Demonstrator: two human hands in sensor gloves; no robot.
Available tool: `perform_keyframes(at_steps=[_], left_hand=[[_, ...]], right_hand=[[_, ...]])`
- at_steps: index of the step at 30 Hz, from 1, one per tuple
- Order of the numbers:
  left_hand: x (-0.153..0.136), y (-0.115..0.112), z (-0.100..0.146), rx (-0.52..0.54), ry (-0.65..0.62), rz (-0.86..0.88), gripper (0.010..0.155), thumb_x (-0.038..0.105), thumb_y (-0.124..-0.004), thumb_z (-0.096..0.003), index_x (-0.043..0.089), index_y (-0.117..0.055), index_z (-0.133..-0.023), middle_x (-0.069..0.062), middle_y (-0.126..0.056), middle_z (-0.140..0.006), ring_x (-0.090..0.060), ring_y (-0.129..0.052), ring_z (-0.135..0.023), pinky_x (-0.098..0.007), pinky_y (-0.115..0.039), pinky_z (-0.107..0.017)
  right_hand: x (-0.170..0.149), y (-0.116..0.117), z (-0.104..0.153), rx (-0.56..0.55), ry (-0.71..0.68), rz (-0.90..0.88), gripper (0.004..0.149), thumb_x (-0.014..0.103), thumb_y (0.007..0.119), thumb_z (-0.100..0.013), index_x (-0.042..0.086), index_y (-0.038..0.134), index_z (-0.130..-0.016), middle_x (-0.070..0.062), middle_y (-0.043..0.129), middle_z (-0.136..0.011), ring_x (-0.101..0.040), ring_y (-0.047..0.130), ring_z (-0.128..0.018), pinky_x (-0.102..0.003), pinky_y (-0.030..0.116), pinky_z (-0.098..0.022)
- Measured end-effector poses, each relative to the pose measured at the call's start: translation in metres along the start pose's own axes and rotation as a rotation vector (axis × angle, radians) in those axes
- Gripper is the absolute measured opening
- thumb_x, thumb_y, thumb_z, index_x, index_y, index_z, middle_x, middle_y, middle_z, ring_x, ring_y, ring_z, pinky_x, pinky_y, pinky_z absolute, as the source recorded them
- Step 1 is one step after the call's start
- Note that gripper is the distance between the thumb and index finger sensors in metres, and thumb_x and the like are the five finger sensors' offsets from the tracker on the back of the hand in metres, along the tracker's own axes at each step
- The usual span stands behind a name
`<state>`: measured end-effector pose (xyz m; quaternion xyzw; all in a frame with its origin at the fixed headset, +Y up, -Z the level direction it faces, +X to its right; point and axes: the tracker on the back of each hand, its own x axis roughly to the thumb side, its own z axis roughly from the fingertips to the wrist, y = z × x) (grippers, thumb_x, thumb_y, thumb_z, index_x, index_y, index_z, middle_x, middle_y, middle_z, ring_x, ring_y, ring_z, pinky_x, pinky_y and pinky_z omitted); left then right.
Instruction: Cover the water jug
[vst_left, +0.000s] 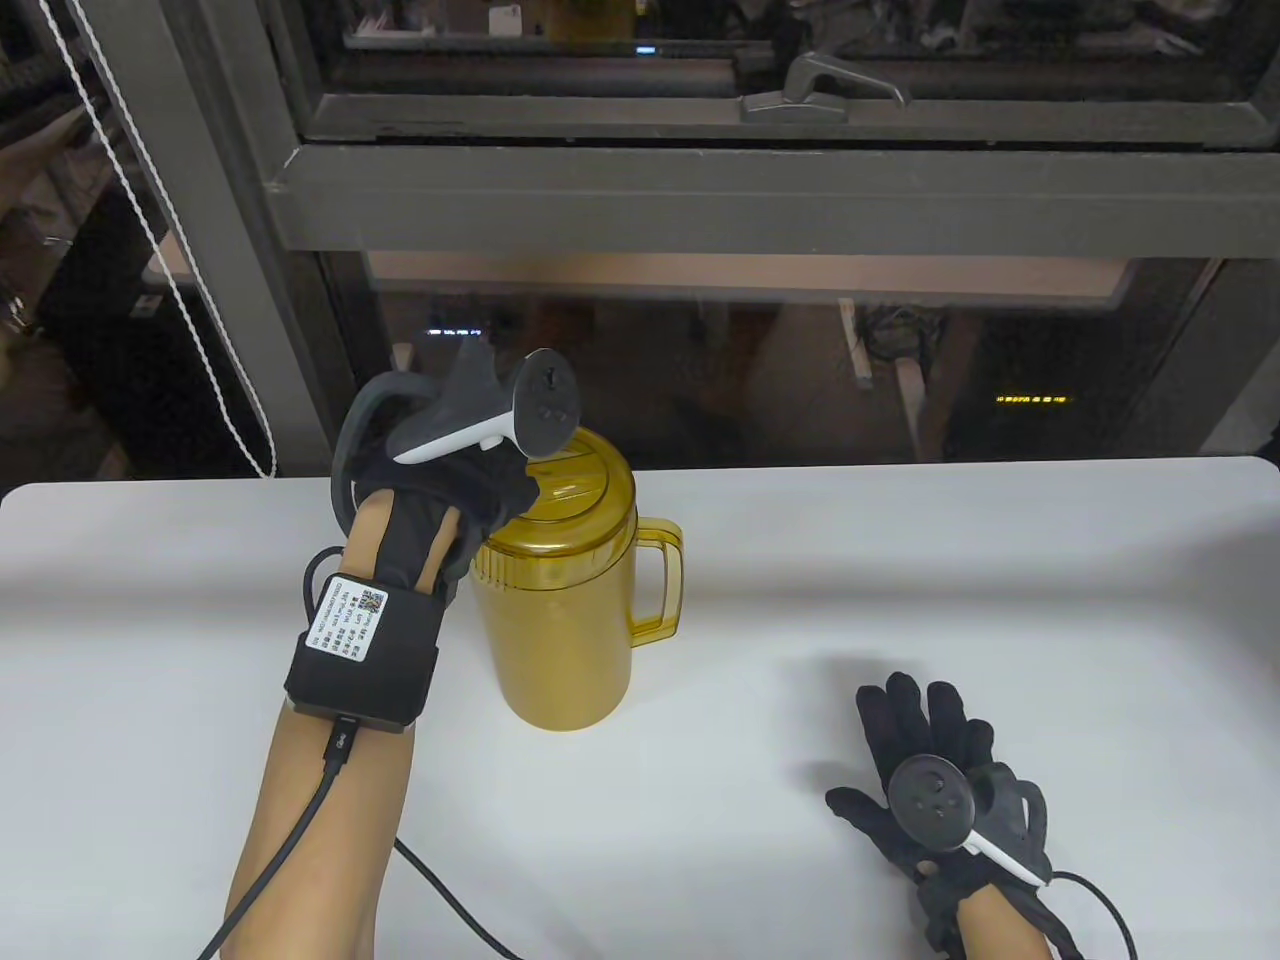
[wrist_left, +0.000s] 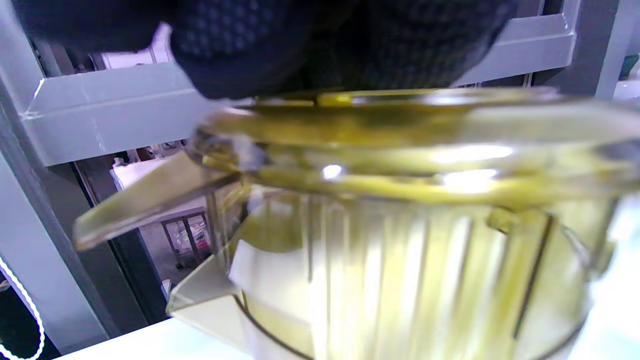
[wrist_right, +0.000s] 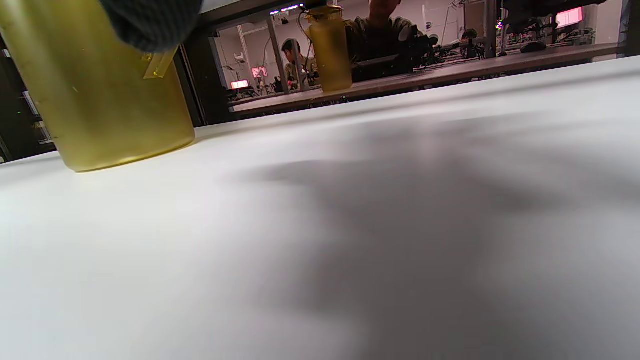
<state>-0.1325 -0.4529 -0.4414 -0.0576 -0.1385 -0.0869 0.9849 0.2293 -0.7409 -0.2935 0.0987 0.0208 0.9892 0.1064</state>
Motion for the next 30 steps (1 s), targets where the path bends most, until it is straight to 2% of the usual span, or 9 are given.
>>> perform_keyframes(at_steps=[3, 7, 13, 30], left_hand=[[0.001, 0.004, 0.001, 0.027, -0.018, 0.022, 0.057, 0.039, -0.086, -0.0425, 0.01, -0.076, -0.09, -0.018, -0.081, -0.091, -0.01, -0.094, -0.036, -0.038, -0.084, -0.024], [0.003, -0.003, -0.003, 0.06, -0.041, 0.013, 0.057, 0.039, -0.086, -0.042, 0.01, -0.076, -0.09, -0.018, -0.082, -0.09, -0.01, -0.094, -0.036, -0.037, -0.085, -0.024], [0.004, -0.012, -0.009, 0.02, -0.046, 0.022, 0.057, 0.038, -0.086, -0.0424, 0.01, -0.075, -0.09, -0.018, -0.081, -0.091, -0.01, -0.095, -0.038, -0.037, -0.085, -0.024], [-0.01, -0.02, -0.003, 0.041, -0.068, 0.091, 0.056, 0.038, -0.085, -0.0427, 0.01, -0.075, -0.091, -0.018, -0.08, -0.091, -0.011, -0.096, -0.04, -0.037, -0.085, -0.025]], right_hand=[[-0.001, 0.0, -0.001, 0.006, 0.006, -0.003, 0.095, 0.063, 0.068, -0.046, 0.027, 0.001, -0.104, -0.015, 0.009, -0.118, -0.056, 0.009, -0.105, -0.077, 0.019, -0.071], [-0.001, 0.001, -0.001, 0.01, 0.006, 0.0, 0.096, 0.063, 0.068, -0.046, 0.027, 0.001, -0.104, -0.015, 0.009, -0.118, -0.056, 0.009, -0.105, -0.077, 0.02, -0.071], [-0.002, 0.002, -0.002, 0.013, 0.004, 0.0, 0.096, 0.063, 0.068, -0.046, 0.027, 0.001, -0.104, -0.015, 0.009, -0.118, -0.056, 0.009, -0.105, -0.077, 0.02, -0.071], [-0.003, 0.004, -0.003, 0.035, 0.014, 0.004, 0.096, 0.063, 0.068, -0.046, 0.027, 0.001, -0.104, -0.015, 0.009, -0.118, -0.056, 0.009, -0.105, -0.077, 0.02, -0.071]])
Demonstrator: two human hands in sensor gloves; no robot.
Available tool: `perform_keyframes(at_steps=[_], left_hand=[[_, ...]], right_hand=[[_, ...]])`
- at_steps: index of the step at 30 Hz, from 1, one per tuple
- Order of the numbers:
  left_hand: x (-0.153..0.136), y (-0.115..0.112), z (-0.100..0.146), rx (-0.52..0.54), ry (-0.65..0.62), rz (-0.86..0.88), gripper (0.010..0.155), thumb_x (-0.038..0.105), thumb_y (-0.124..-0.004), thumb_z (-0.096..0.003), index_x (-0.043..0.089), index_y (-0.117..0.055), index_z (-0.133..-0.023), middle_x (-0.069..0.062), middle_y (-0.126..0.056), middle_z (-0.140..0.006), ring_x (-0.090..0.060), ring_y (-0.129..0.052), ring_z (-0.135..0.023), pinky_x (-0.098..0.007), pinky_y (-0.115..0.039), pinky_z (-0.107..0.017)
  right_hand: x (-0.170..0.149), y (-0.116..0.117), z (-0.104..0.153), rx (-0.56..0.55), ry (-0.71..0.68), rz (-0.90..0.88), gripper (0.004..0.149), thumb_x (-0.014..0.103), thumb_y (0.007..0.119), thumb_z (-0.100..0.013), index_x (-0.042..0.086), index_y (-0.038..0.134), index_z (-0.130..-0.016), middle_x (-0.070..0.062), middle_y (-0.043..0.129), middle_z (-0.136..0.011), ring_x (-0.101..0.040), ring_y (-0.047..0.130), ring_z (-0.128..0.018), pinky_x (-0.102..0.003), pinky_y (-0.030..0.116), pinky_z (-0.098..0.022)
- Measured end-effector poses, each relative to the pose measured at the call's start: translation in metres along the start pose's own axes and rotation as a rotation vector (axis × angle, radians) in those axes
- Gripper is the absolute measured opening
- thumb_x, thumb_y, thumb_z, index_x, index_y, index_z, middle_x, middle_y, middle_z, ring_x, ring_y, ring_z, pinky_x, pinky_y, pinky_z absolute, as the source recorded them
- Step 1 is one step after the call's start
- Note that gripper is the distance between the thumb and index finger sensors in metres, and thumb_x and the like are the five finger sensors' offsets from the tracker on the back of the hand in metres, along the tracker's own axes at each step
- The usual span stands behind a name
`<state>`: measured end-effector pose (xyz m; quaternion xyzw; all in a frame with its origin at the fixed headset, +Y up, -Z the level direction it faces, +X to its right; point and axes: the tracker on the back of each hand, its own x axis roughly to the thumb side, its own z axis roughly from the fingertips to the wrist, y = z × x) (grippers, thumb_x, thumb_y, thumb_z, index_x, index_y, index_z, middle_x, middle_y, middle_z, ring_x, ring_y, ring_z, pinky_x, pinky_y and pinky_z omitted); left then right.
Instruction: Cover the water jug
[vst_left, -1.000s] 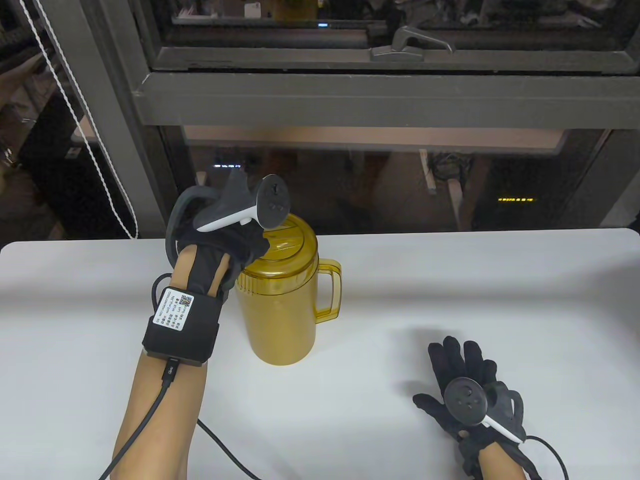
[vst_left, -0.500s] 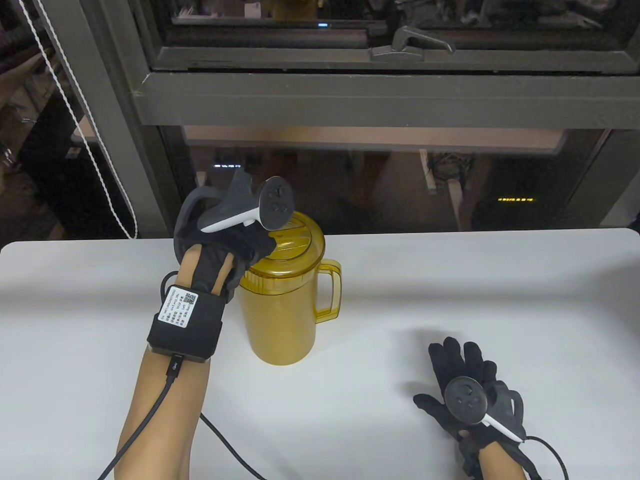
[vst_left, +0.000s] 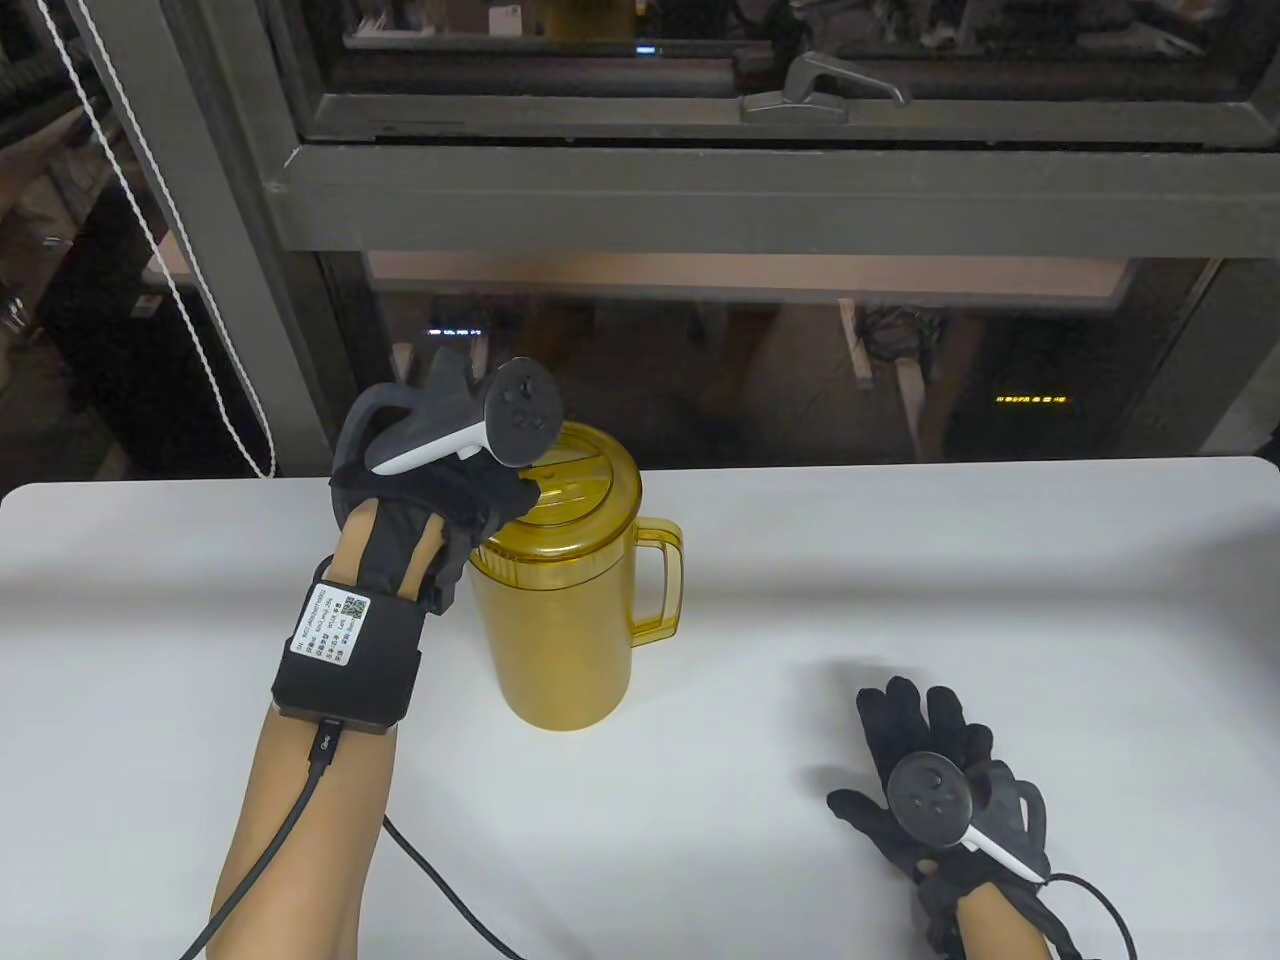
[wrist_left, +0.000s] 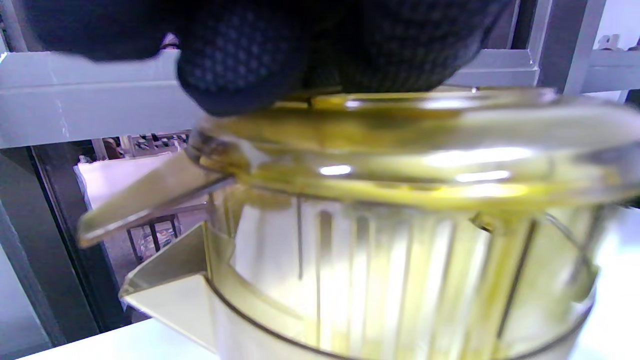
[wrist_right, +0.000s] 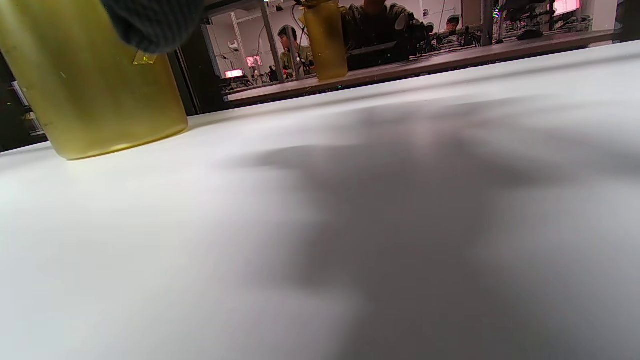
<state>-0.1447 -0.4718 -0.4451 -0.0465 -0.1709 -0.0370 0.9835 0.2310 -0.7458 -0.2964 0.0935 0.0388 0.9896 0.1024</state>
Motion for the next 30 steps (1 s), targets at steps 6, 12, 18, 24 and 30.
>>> perform_keyframes(at_steps=[6, 12, 18, 24, 30], left_hand=[[-0.006, -0.003, 0.002, 0.001, 0.003, 0.014, 0.056, 0.038, -0.085, -0.0428, 0.01, -0.075, -0.091, -0.018, -0.08, -0.092, -0.012, -0.097, -0.041, -0.037, -0.086, -0.026], [-0.005, -0.01, 0.0, -0.004, -0.002, 0.01, 0.056, 0.037, -0.085, -0.0427, 0.01, -0.075, -0.091, -0.017, -0.08, -0.092, -0.012, -0.097, -0.042, -0.038, -0.087, -0.028], [-0.002, -0.029, -0.004, -0.024, -0.009, -0.016, 0.056, 0.037, -0.085, -0.0426, 0.011, -0.074, -0.091, -0.017, -0.08, -0.092, -0.012, -0.098, -0.044, -0.038, -0.087, -0.029], [-0.001, -0.034, 0.002, 0.044, 0.007, -0.023, 0.053, 0.037, -0.085, -0.043, 0.014, -0.076, -0.09, -0.014, -0.08, -0.093, -0.012, -0.097, -0.045, -0.039, -0.087, -0.03], [-0.005, -0.041, 0.032, 0.134, 0.051, 0.006, 0.066, 0.05, -0.072, -0.0438, 0.021, -0.059, -0.102, -0.011, -0.06, -0.111, -0.022, -0.09, -0.074, -0.053, -0.078, -0.055]], right_hand=[[0.0, 0.001, -0.001, 0.007, 0.003, -0.001, 0.096, 0.063, 0.069, -0.046, 0.027, 0.002, -0.104, -0.015, 0.009, -0.118, -0.056, 0.009, -0.106, -0.077, 0.02, -0.071], [0.0, 0.002, -0.001, 0.016, 0.003, 0.003, 0.095, 0.063, 0.068, -0.046, 0.027, 0.002, -0.104, -0.015, 0.009, -0.118, -0.057, 0.01, -0.105, -0.076, 0.02, -0.071], [0.0, 0.002, -0.001, 0.017, 0.001, 0.005, 0.096, 0.063, 0.068, -0.046, 0.027, 0.002, -0.104, -0.015, 0.009, -0.118, -0.057, 0.01, -0.105, -0.077, 0.02, -0.071], [0.001, 0.003, -0.002, 0.021, -0.003, 0.005, 0.095, 0.063, 0.068, -0.046, 0.027, 0.002, -0.104, -0.015, 0.009, -0.118, -0.056, 0.01, -0.106, -0.077, 0.02, -0.071], [0.01, 0.003, -0.003, 0.018, -0.034, 0.017, 0.095, 0.063, 0.068, -0.046, 0.027, 0.002, -0.104, -0.015, 0.01, -0.118, -0.056, 0.009, -0.106, -0.077, 0.02, -0.071]])
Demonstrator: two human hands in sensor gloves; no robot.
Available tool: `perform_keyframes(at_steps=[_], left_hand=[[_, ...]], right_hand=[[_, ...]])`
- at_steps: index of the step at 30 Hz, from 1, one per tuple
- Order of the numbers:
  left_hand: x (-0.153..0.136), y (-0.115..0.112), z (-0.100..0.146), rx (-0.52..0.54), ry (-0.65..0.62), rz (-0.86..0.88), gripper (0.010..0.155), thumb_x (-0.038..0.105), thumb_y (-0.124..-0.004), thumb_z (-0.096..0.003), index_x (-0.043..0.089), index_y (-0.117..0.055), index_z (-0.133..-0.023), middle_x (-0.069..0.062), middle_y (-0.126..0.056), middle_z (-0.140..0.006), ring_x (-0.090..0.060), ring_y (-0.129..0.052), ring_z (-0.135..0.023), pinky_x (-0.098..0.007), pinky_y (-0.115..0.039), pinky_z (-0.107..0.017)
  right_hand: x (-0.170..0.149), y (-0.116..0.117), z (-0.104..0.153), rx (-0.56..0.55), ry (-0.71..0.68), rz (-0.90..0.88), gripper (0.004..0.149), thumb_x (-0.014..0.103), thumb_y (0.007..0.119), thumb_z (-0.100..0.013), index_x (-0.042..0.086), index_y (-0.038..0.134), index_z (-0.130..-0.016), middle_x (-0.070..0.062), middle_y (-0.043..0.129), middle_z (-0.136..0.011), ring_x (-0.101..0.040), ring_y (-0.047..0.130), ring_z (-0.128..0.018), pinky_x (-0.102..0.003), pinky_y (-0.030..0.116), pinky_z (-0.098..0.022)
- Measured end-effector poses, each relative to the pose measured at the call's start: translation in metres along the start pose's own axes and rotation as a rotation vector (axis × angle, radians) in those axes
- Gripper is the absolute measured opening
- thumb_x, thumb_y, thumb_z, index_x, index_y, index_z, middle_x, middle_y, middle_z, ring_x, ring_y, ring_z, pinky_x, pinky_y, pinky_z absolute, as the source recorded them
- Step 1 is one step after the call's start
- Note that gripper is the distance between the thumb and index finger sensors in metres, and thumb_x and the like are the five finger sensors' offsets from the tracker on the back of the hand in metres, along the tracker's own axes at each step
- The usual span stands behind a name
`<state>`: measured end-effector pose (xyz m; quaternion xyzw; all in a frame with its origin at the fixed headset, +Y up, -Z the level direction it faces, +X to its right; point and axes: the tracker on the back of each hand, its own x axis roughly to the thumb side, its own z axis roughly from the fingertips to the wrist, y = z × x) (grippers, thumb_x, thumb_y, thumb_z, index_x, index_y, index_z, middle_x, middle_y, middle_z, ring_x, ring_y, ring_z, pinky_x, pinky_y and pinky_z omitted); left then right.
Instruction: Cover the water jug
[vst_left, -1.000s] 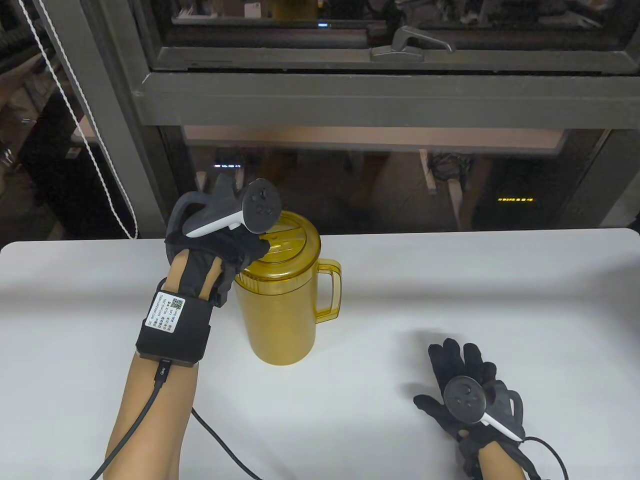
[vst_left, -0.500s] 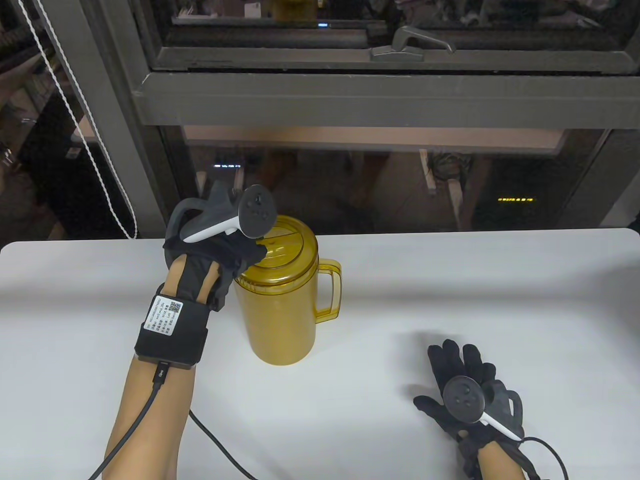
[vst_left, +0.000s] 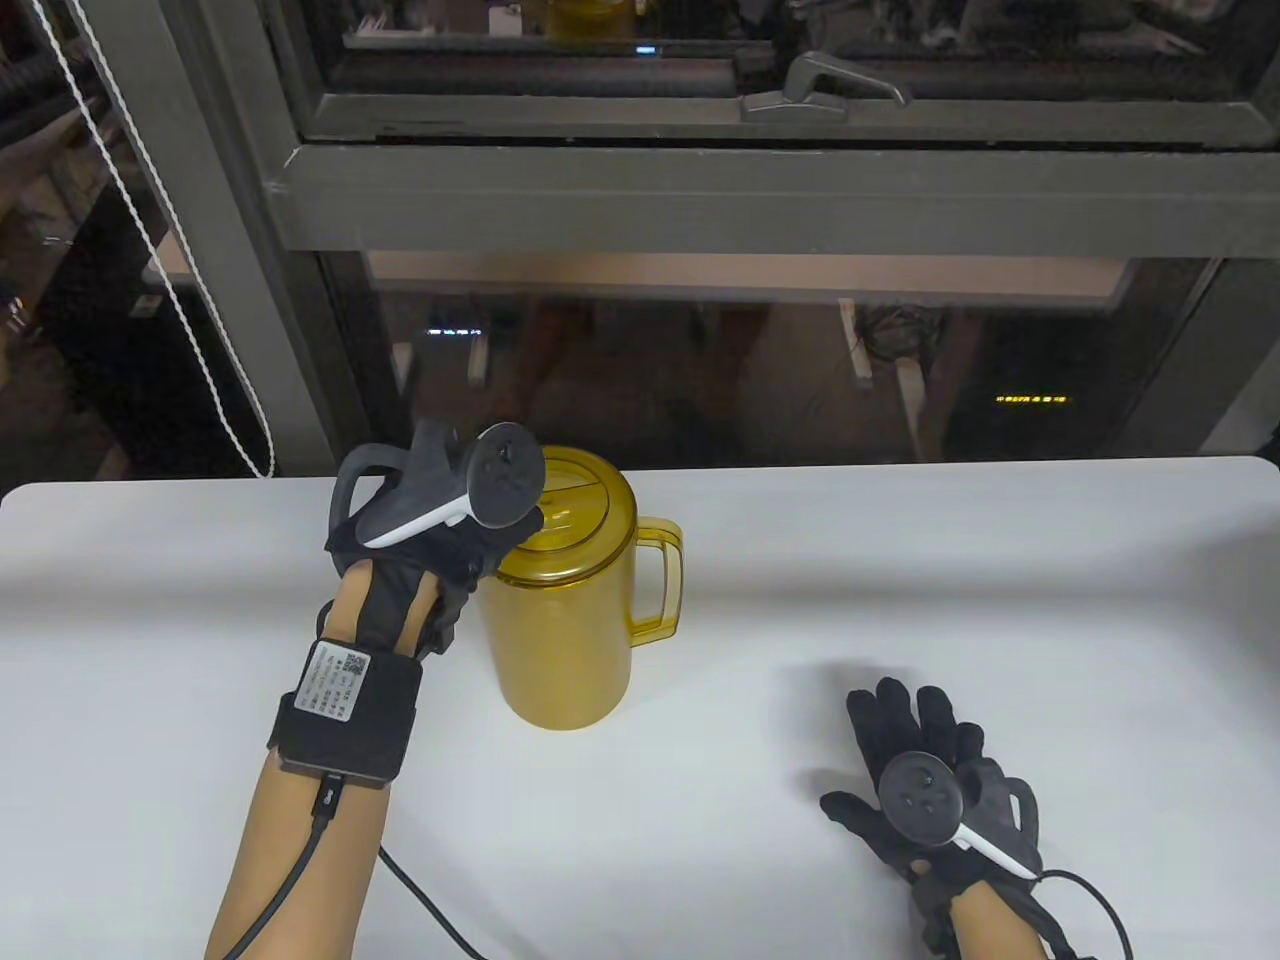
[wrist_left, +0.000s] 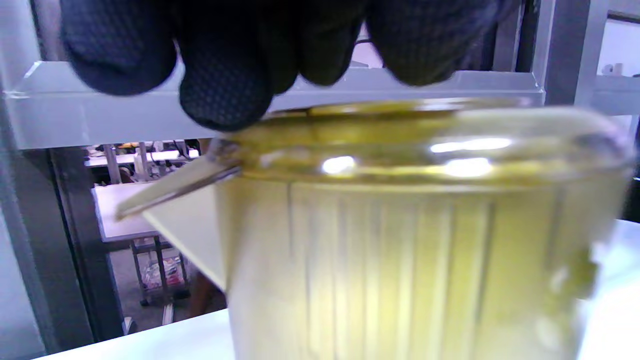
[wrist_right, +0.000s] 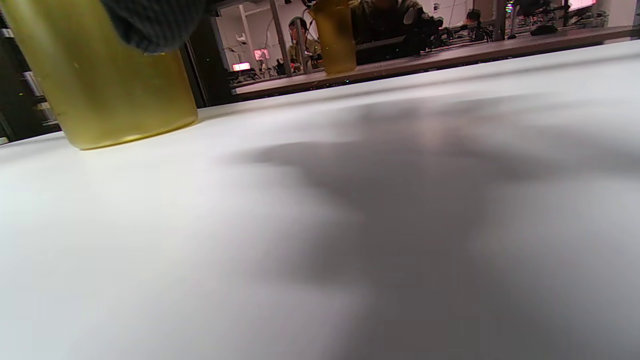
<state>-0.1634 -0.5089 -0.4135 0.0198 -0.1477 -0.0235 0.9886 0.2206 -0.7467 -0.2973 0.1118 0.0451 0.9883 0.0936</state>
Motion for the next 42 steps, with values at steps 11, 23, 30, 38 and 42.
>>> perform_keyframes(at_steps=[11, 23, 30, 38, 42], left_hand=[[0.006, -0.036, 0.092, -0.164, 0.074, -0.006, 0.087, 0.061, -0.061, -0.0424, 0.024, -0.018, -0.108, -0.009, -0.016, -0.121, -0.041, -0.034, -0.114, -0.072, -0.039, -0.078], [0.068, -0.112, 0.145, -0.131, 0.002, 0.182, 0.092, 0.067, -0.055, -0.0424, 0.028, 0.002, -0.103, -0.012, 0.009, -0.113, -0.041, -0.001, -0.106, -0.074, -0.016, -0.072], [0.097, -0.156, 0.141, -0.13, -0.054, 0.325, 0.092, 0.069, -0.054, -0.0429, 0.029, 0.005, -0.102, -0.012, 0.013, -0.112, -0.041, 0.004, -0.104, -0.075, -0.01, -0.069], [0.113, -0.208, 0.128, -0.218, -0.097, 0.268, 0.092, 0.07, -0.053, -0.0427, 0.031, 0.006, -0.101, -0.011, 0.015, -0.111, -0.042, 0.008, -0.103, -0.076, -0.007, -0.067], [0.119, -0.221, 0.126, -0.253, -0.126, 0.223, 0.092, 0.07, -0.053, -0.0427, 0.032, 0.006, -0.101, -0.01, 0.015, -0.111, -0.041, 0.009, -0.103, -0.076, -0.006, -0.067]], right_hand=[[0.038, 0.0, 0.002, -0.005, -0.124, 0.07, 0.095, 0.064, 0.067, -0.046, 0.027, 0.002, -0.105, -0.015, 0.008, -0.118, -0.057, 0.009, -0.106, -0.077, 0.02, -0.071], [0.071, -0.009, 0.014, -0.066, -0.261, 0.09, 0.095, 0.066, 0.066, -0.046, 0.028, 0.002, -0.105, -0.015, 0.006, -0.118, -0.057, 0.009, -0.106, -0.078, 0.019, -0.07], [0.083, -0.009, 0.018, -0.084, -0.31, 0.104, 0.095, 0.067, 0.065, -0.046, 0.028, 0.002, -0.105, -0.015, 0.005, -0.117, -0.058, 0.008, -0.105, -0.078, 0.019, -0.069], [0.086, -0.004, 0.019, -0.066, -0.318, 0.122, 0.096, 0.069, 0.064, -0.045, 0.028, 0.001, -0.105, -0.014, 0.003, -0.117, -0.059, 0.007, -0.105, -0.079, 0.018, -0.069], [0.086, -0.003, 0.019, -0.066, -0.309, 0.141, 0.096, 0.069, 0.063, -0.045, 0.028, 0.001, -0.105, -0.015, 0.003, -0.117, -0.059, 0.007, -0.104, -0.079, 0.018, -0.068]])
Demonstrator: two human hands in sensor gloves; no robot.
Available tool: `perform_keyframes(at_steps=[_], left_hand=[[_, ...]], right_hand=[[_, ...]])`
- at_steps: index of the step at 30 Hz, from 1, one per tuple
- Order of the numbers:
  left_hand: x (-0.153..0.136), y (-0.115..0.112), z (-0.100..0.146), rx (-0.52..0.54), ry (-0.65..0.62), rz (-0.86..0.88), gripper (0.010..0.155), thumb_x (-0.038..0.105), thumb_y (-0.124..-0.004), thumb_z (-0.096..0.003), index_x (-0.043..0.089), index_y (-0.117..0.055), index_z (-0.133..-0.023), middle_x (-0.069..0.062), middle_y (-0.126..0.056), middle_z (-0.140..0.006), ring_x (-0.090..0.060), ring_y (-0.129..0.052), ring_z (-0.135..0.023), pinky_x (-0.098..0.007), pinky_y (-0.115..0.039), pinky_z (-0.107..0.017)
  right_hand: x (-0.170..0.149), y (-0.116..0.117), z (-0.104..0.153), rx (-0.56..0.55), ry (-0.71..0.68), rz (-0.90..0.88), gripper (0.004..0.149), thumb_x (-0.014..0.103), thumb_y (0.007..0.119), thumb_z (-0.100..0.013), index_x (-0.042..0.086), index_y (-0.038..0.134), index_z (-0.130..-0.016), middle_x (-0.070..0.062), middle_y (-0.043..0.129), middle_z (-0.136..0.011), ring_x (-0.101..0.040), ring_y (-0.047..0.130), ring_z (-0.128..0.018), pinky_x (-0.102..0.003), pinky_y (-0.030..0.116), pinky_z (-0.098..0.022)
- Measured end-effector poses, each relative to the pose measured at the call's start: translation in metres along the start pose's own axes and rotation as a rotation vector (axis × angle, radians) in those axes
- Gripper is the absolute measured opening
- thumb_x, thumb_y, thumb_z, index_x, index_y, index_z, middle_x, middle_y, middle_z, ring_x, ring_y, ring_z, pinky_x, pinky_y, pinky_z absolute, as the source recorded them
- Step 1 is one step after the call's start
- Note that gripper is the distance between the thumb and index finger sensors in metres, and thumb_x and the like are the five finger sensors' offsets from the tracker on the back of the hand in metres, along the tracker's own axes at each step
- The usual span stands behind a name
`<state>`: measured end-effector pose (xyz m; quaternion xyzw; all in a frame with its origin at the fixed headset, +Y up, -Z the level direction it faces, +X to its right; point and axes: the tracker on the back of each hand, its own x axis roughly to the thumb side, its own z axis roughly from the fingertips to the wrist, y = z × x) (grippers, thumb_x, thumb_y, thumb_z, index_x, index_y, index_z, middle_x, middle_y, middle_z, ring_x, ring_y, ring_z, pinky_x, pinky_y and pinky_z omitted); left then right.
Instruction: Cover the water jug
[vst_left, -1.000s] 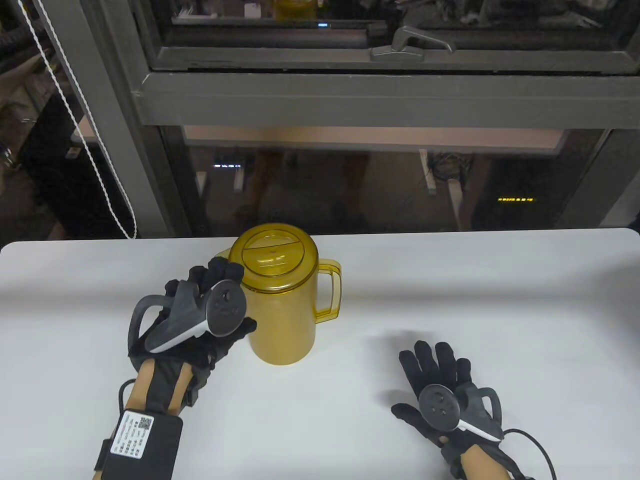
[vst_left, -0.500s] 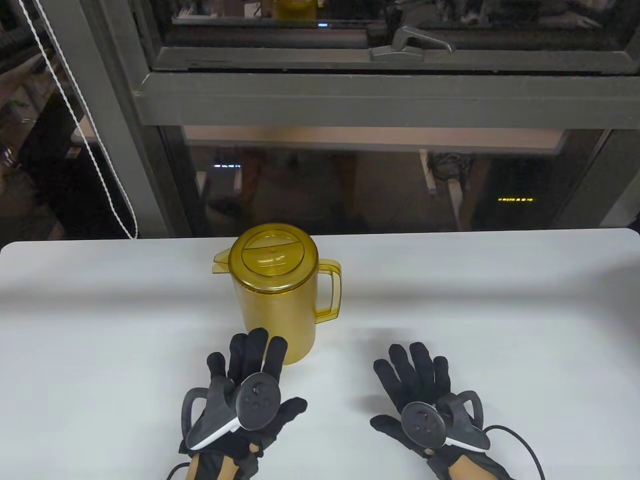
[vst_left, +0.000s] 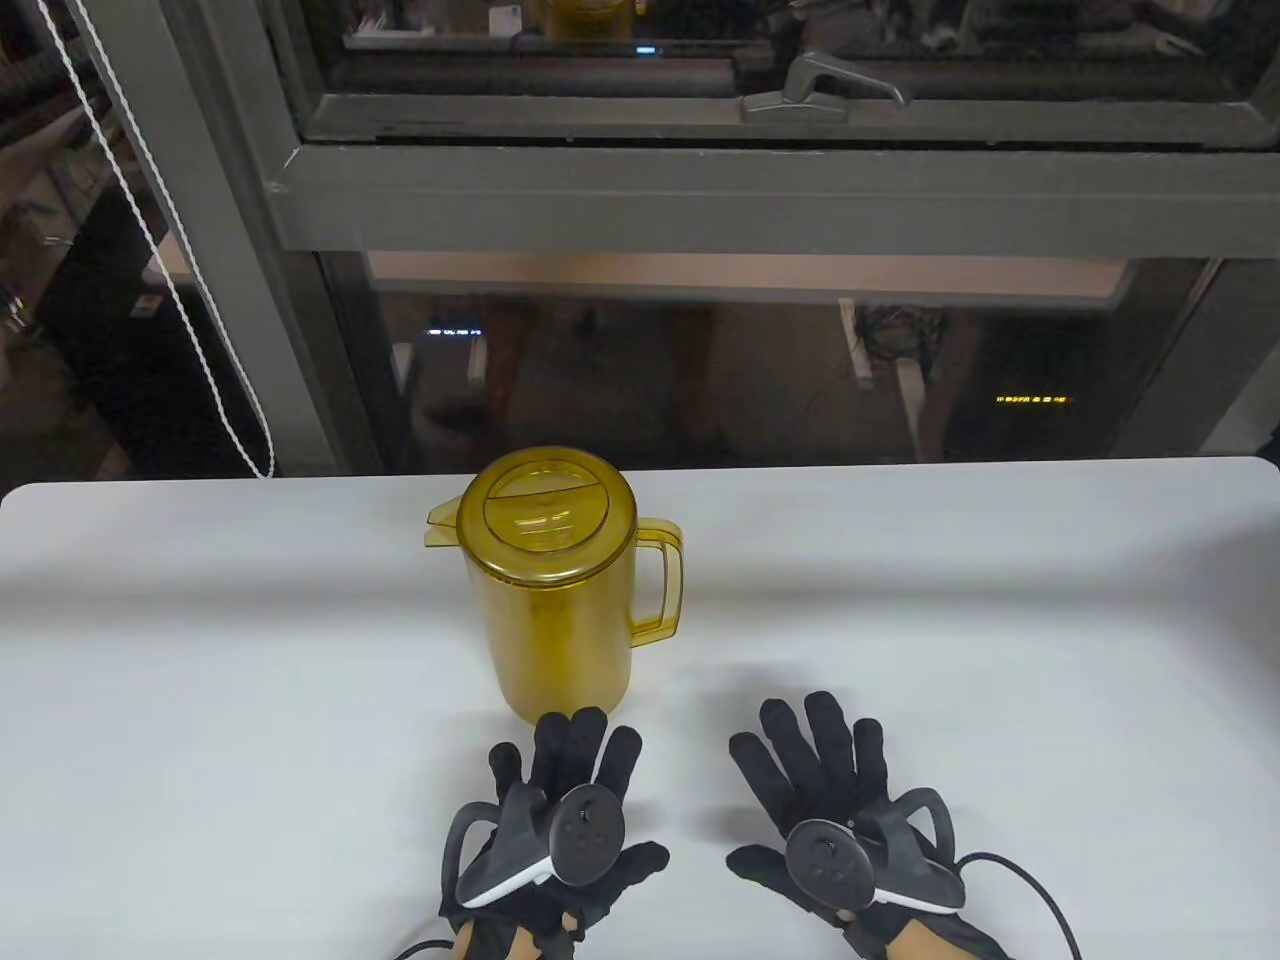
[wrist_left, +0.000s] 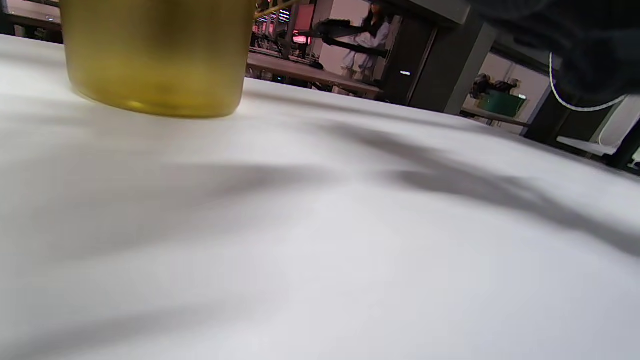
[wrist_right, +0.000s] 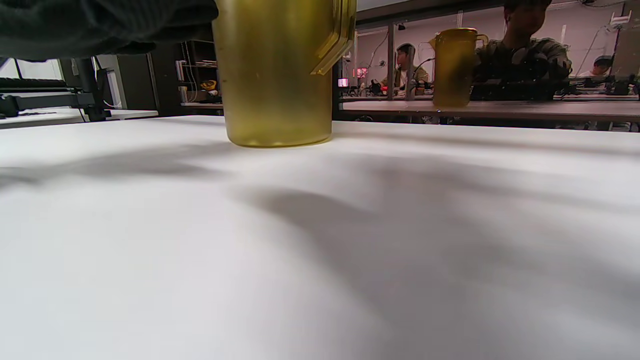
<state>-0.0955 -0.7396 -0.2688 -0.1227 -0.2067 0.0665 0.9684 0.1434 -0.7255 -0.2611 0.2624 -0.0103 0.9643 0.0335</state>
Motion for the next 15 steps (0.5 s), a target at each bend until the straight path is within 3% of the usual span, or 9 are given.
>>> perform_keyframes(at_steps=[4, 15], left_hand=[[0.002, -0.009, -0.004, -0.035, -0.024, -0.002, 0.092, 0.07, -0.053, -0.0426, 0.032, 0.007, -0.101, -0.009, 0.015, -0.111, -0.041, 0.009, -0.103, -0.076, -0.006, -0.067], [-0.005, -0.005, 0.004, -0.001, -0.001, 0.024, 0.092, 0.07, -0.053, -0.0428, 0.031, 0.007, -0.101, -0.01, 0.014, -0.112, -0.041, 0.008, -0.103, -0.076, -0.006, -0.067]], right_hand=[[-0.001, 0.001, 0.0, 0.006, 0.012, 0.011, 0.096, 0.069, 0.064, -0.045, 0.028, 0.001, -0.105, -0.015, 0.003, -0.117, -0.059, 0.007, -0.104, -0.079, 0.018, -0.068], [-0.001, 0.01, -0.002, 0.051, 0.013, 0.026, 0.095, 0.069, 0.064, -0.045, 0.028, 0.001, -0.105, -0.014, 0.003, -0.117, -0.058, 0.007, -0.105, -0.079, 0.017, -0.068]])
